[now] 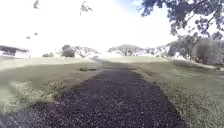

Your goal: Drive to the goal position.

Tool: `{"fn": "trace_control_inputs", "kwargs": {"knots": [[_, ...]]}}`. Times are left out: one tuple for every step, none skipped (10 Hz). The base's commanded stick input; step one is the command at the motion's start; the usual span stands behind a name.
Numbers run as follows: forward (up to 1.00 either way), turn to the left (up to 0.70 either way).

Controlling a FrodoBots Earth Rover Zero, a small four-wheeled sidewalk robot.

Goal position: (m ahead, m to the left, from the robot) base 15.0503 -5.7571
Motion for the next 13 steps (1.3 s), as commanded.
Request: {"fn": "trace_control_inputs", "kwargs": {"knots": [[0.50, 0.00], [0.50, 0.00], [0.50, 0.00], [0.50, 0.00], [0.50, 0.00], [0.50, 0.00], [0.50, 0.00], [0.50, 0.00], [0.50, 0.00], [0.50, 0.00], [0.50, 0.00], [0.50, 0.00], [0.50, 0.00]]}}
